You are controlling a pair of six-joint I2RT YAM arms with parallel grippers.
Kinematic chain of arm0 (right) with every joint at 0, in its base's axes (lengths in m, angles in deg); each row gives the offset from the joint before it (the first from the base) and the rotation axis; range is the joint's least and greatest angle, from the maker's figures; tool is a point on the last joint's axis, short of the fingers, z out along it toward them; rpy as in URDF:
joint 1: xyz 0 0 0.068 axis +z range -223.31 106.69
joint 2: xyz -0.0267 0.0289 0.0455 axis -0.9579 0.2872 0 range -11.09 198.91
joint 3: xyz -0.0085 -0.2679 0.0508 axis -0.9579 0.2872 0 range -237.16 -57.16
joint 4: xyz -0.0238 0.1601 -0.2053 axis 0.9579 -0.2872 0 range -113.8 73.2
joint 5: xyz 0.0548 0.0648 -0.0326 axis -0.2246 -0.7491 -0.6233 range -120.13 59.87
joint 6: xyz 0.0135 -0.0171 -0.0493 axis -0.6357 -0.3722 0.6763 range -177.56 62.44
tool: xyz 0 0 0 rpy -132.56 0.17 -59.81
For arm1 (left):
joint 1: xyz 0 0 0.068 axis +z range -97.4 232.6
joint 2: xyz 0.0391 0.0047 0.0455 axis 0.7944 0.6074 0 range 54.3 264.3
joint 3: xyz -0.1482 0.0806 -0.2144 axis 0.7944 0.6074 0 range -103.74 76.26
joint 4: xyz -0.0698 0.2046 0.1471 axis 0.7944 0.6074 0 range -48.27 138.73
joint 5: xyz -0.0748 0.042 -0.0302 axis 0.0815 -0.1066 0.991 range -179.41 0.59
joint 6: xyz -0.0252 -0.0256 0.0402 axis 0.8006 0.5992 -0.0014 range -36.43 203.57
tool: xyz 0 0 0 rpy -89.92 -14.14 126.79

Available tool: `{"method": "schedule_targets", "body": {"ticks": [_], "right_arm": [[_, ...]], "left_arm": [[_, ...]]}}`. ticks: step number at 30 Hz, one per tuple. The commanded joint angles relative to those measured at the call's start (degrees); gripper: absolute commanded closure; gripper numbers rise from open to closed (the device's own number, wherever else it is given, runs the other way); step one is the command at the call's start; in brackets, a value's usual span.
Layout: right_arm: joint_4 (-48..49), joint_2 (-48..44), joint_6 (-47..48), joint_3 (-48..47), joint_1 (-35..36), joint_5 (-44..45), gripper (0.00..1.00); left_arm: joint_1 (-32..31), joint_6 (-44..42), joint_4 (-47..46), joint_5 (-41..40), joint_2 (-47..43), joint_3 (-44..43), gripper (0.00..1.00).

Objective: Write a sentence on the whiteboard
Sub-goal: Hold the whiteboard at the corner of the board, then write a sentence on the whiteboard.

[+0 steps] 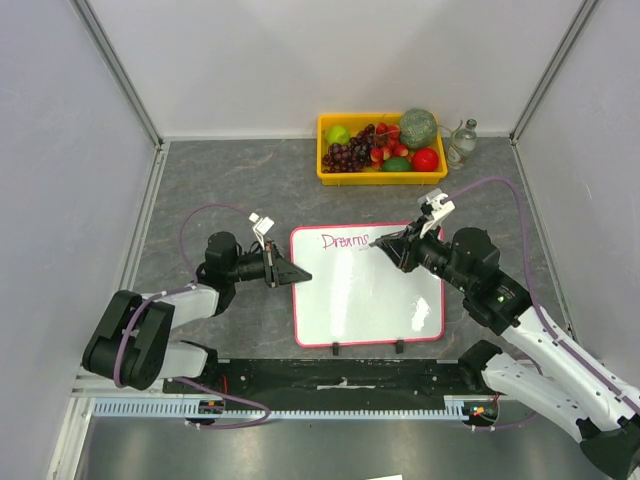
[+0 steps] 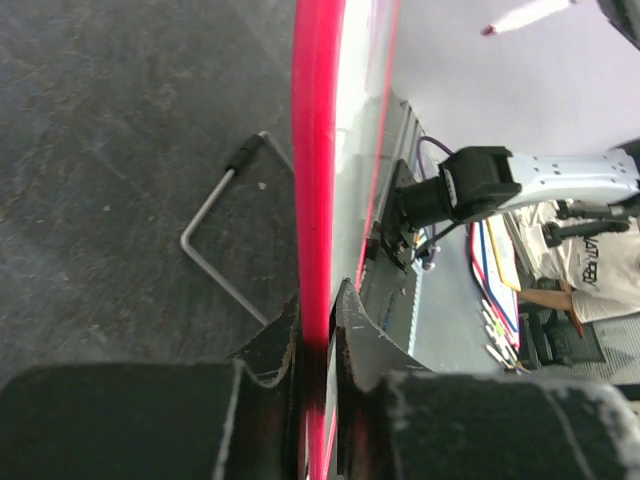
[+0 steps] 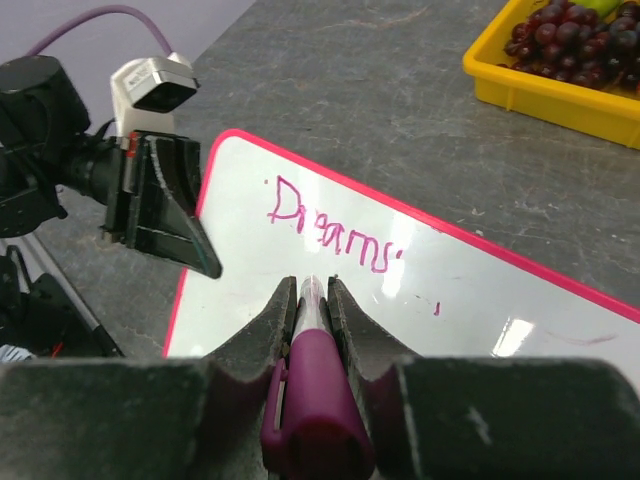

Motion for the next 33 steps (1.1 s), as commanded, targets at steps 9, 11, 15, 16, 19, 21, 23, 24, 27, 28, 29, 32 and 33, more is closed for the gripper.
{"method": "schedule_targets", "body": {"ticks": [9,11,15,16,19,21,23,24,27,28,29,32,33], "right_arm": [[1.6,-2.7,3.9,-0.4,4.8,21.3,1.00],[1.8,-2.9,3.9,0.1,4.8,21.9,1.00],[1.8,-2.6,3.6,1.2,4.8,22.6,1.00],[1.8,-2.5,3.6,1.6,4.7,22.6,1.00],[2.1,-3.1,2.9,3.0,4.8,24.0,1.00],[2.3,-3.9,2.7,3.9,4.8,25.3,1.00],[2.5,-4.6,2.9,4.6,4.8,26.3,1.00],[2.5,-4.8,2.9,4.7,4.8,26.6,1.00],[2.8,-5.1,2.9,5.0,4.8,27.0,1.00],[3.2,-5.1,2.7,5.3,4.8,27.2,1.00],[3.3,-5.4,2.5,5.4,4.8,27.4,1.00],[5.0,-6.3,1.8,6.6,4.7,27.7,1.00],[5.4,-6.4,1.8,6.8,4.7,27.8,1.00]], "left_arm": [[-0.1,-5.7,2.6,-2.9,-3.8,2.6,0.98],[-0.1,-6.5,3.5,-3.1,-4.0,3.0,0.98],[-0.1,-7.7,4.8,-3.2,-4.0,3.3,0.98],[-0.1,-7.8,4.9,-3.2,-4.0,3.2,0.98],[-0.1,-8.2,5.5,-3.5,-4.0,3.1,0.98],[-0.1,-8.5,5.5,-3.5,-4.0,3.2,0.98],[-0.1,-8.5,5.5,-3.4,-3.7,3.2,0.98],[-0.1,-8.6,5.4,-3.4,-3.6,3.2,0.98],[-0.1,-8.6,5.2,-3.2,-3.2,3.2,0.98],[-0.1,-8.6,5.1,-3.3,-3.0,3.2,0.98],[-0.1,-8.6,5.0,-3.3,-2.9,3.2,0.98],[-0.1,-8.3,4.7,-3.0,-2.7,3.1,0.98],[-0.1,-8.4,4.7,-3.0,-2.7,3.2,0.98]]}}
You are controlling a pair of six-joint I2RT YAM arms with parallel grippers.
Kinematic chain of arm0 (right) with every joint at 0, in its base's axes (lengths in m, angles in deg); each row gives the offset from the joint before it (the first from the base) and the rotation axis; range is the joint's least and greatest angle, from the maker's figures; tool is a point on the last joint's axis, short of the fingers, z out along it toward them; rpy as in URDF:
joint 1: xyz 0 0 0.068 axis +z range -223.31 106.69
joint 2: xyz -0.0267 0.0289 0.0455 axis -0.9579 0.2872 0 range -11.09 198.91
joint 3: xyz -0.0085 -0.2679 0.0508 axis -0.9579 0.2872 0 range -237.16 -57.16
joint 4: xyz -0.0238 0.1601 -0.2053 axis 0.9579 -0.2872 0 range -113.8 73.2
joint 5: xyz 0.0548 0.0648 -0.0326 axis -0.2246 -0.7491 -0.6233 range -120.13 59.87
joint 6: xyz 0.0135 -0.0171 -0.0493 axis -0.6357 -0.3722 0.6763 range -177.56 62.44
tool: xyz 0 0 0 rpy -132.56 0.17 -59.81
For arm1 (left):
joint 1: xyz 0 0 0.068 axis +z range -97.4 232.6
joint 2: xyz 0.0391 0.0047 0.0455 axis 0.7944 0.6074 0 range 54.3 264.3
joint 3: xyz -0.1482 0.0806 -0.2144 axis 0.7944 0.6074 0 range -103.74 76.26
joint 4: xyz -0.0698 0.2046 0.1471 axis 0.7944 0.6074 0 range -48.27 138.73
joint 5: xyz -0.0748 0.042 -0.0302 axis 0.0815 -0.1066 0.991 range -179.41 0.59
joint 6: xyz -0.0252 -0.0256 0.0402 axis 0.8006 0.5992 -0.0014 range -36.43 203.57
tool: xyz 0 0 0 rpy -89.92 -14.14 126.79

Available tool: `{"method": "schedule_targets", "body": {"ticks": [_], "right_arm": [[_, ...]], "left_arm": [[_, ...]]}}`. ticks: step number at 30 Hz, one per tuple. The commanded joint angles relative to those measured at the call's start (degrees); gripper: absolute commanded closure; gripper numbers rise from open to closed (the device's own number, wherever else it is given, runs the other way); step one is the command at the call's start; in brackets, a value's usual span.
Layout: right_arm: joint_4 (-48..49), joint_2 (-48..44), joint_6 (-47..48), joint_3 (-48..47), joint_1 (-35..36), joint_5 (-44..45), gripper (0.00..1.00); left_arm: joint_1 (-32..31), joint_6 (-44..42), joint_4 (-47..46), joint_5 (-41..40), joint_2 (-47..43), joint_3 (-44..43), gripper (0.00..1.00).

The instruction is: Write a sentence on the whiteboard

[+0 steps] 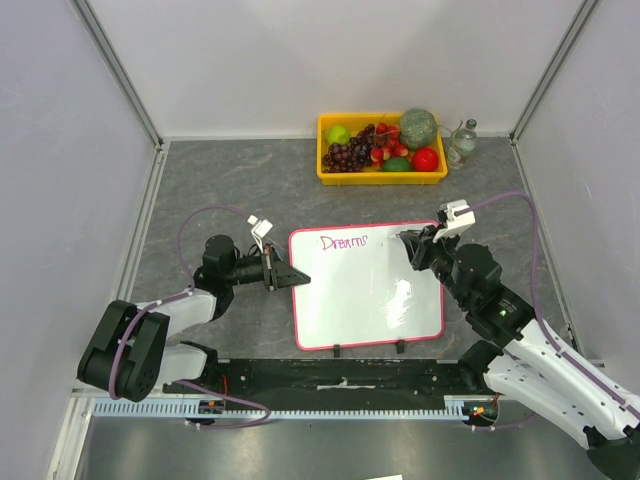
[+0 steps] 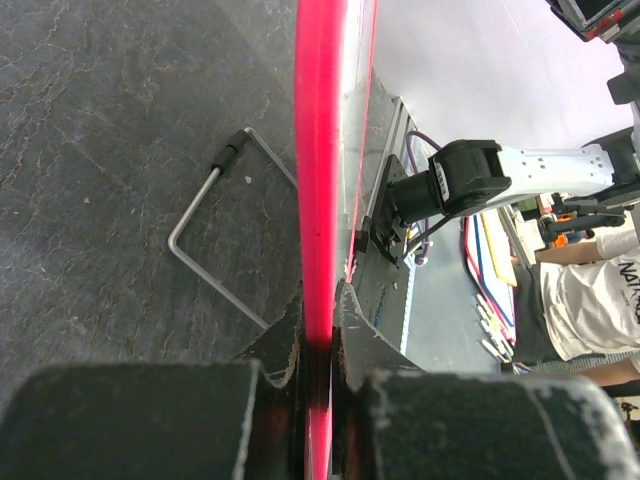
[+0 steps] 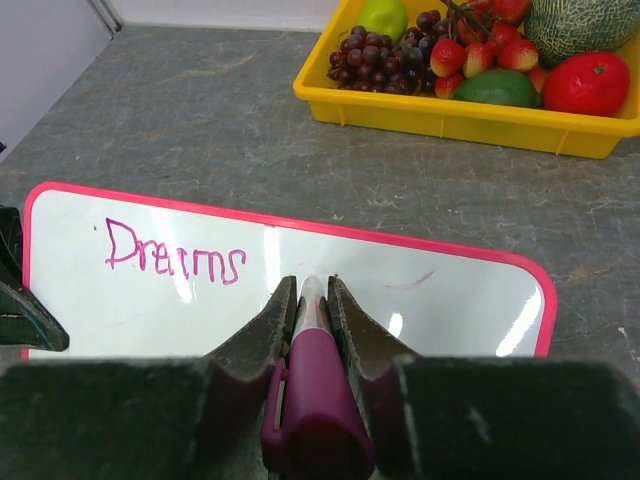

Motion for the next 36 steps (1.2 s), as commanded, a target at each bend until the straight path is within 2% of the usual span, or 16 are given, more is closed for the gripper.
{"method": "schedule_targets", "body": {"ticks": [1,13,21,36], "right_arm": [[4.4,-0.9,-1.0,1.1,0.2,2.1,1.00],[5.1,0.6,-2.1,2.7,0.2,4.4,1.00],[7.0,1.9,-2.0,2.8,0.2,1.6,1.00],[1.4,2.8,-1.8,2.2,0.3,-1.9,1.00]], "left_arm": [[0.0,-9.2,4.2,-4.2,1.5,1.6,0.98],[0.1,-9.2,3.9,-3.9,1.6,1.5,0.98],[0.1,-9.1,3.6,-3.8,1.7,1.6,0.98],[0.2,-8.9,3.1,-3.6,1.7,1.5,0.98]]}}
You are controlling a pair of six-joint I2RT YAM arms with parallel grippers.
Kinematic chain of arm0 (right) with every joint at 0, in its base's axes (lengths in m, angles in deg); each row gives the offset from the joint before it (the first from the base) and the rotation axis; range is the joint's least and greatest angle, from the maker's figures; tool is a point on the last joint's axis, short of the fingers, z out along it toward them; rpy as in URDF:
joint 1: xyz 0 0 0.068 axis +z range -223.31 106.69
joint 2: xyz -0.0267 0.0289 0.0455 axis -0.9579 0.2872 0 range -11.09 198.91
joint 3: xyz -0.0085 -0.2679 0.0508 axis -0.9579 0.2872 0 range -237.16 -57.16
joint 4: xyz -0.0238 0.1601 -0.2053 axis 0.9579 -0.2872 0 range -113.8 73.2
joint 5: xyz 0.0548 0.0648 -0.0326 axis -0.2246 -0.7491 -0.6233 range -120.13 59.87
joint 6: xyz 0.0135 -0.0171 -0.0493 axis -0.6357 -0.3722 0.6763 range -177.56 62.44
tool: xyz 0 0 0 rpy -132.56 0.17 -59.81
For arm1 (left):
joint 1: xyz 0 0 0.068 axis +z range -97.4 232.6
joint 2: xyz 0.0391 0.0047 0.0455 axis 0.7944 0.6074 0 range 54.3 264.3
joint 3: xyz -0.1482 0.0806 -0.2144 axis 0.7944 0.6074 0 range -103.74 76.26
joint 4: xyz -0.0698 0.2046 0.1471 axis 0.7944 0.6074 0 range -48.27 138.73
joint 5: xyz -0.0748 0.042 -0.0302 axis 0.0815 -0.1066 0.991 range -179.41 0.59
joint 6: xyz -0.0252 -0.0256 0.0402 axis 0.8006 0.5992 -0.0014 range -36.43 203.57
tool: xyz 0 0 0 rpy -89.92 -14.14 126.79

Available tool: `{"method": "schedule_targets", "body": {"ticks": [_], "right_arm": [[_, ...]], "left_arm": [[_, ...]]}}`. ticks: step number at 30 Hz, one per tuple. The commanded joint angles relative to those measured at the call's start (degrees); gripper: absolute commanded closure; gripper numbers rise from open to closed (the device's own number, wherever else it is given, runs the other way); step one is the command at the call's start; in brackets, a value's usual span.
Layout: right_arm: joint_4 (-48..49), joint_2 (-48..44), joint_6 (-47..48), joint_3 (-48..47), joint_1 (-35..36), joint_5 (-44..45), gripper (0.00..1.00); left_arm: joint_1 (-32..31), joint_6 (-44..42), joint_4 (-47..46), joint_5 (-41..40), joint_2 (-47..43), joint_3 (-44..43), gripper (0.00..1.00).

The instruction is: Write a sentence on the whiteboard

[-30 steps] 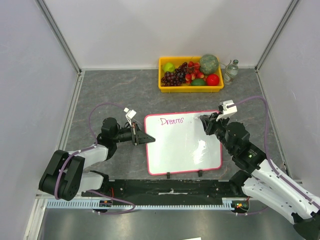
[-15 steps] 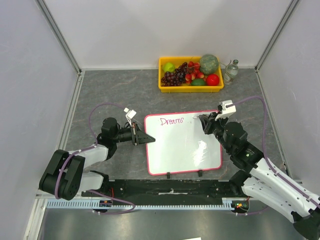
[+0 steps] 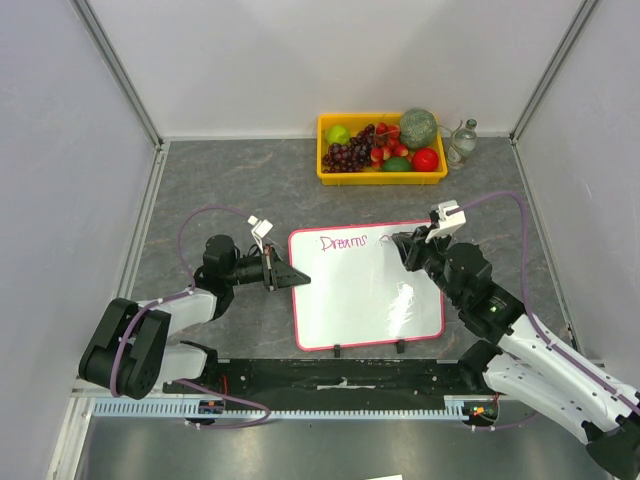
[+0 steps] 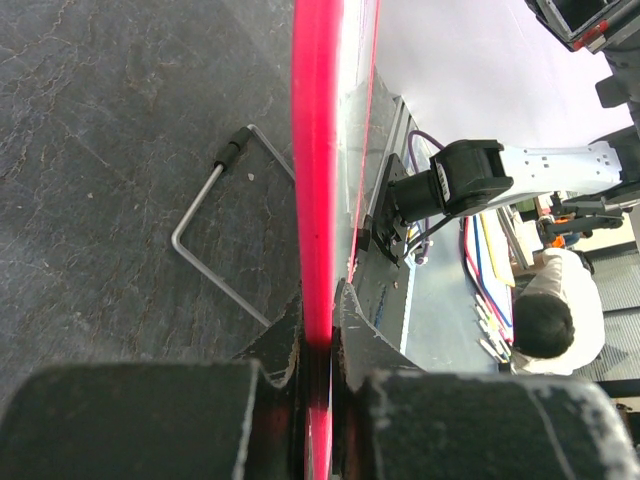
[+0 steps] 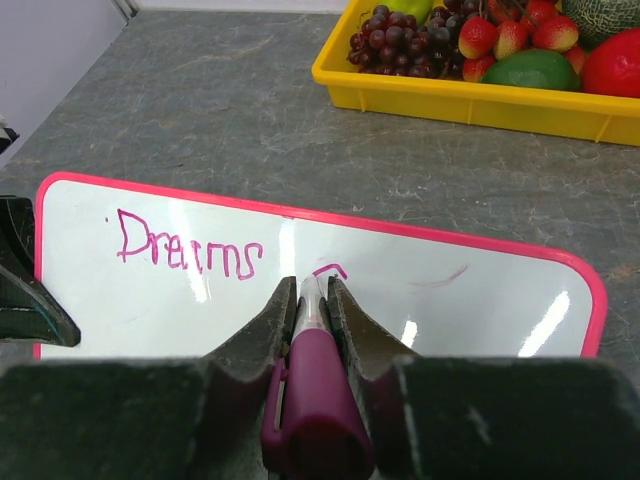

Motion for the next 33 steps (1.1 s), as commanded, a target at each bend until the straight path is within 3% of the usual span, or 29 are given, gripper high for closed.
{"method": "schedule_targets", "body": {"ticks": [1,33], "right_arm": [[-3.3,0.1,0.2,-0.1,0.1,-0.4,1.00],[-1.1,-0.1,-0.2,-1.9,0.2,6.5,1.00]], "left_arm": [[0.0,-8.9,3.1,-3.7,0.9,1.5,0.98],[0.0,-8.8,2.8,-3.6,1.6,1.5,0.98]]}}
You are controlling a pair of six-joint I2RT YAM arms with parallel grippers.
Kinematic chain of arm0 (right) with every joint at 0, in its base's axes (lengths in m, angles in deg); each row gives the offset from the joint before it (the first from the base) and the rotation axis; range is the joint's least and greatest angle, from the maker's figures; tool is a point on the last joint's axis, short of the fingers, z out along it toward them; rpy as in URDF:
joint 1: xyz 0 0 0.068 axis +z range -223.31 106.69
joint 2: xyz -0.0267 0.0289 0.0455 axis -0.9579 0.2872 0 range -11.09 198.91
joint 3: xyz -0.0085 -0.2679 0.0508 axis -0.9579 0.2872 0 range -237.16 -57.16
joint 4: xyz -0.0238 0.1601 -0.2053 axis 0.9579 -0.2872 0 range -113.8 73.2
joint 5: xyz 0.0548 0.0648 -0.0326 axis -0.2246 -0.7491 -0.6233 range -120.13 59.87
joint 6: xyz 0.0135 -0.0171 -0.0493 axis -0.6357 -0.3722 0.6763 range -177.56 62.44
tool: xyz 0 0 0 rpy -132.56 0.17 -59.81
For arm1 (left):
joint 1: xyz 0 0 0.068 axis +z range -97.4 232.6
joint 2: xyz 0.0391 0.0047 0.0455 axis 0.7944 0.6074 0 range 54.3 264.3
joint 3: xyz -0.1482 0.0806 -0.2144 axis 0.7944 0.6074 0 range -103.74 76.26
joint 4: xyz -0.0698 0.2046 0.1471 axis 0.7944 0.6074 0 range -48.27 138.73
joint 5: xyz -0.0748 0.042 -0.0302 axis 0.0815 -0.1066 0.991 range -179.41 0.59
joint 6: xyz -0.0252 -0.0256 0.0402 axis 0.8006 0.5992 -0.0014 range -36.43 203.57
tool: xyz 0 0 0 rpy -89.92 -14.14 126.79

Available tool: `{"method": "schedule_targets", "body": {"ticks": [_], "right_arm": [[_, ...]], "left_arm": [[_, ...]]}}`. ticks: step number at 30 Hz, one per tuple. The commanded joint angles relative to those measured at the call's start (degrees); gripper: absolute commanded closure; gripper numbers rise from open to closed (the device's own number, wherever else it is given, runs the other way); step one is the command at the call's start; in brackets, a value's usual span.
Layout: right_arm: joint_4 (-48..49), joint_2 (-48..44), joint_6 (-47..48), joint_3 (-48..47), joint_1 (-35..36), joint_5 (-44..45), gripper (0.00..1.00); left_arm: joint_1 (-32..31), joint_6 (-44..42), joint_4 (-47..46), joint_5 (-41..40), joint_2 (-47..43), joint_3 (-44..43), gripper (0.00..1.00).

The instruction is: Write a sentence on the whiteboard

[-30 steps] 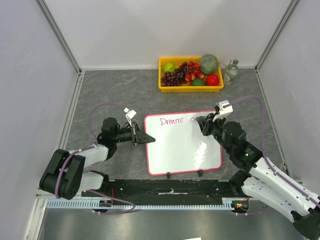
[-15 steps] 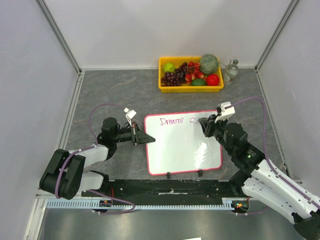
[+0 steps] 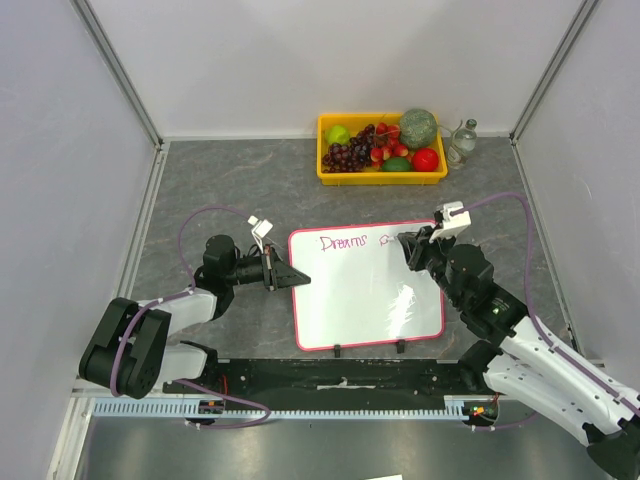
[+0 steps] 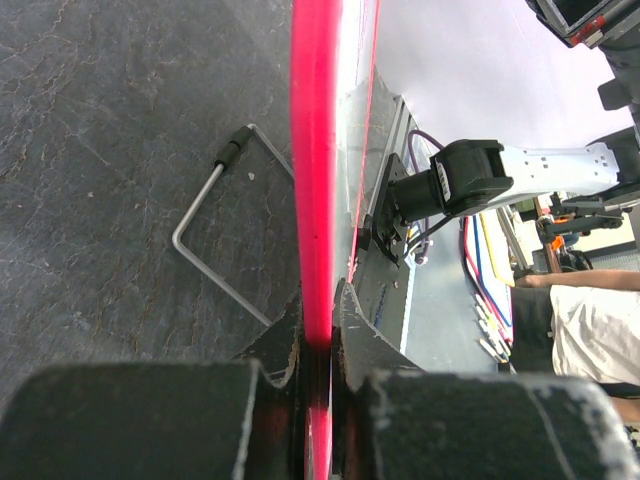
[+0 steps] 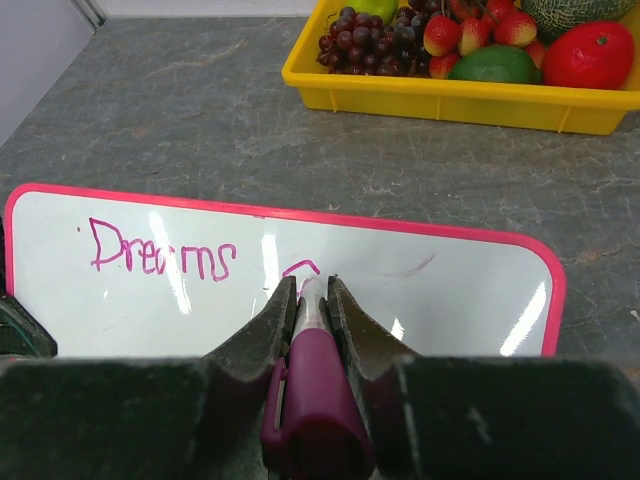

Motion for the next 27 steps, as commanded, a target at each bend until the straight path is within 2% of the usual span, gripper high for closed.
{"method": "schedule_targets", "body": {"ticks": [1,14,27], "right_arm": [[1.0,0.8,0.1,-2.0,0.2,3.2,1.00],[0.6,0.3,0.2,-1.5,0.2,4.0,1.00],[-2.1,-1.4,0.6,0.5,0.2,0.6,1.00]], "left_arm": [[0.0,-8.8,2.8,-3.6,1.4,1.5,0.98],[0.0,-8.8,2.7,-3.5,1.5,1.5,0.98],[0.0,-8.8,2.7,-3.5,1.9,1.5,0.98]]}}
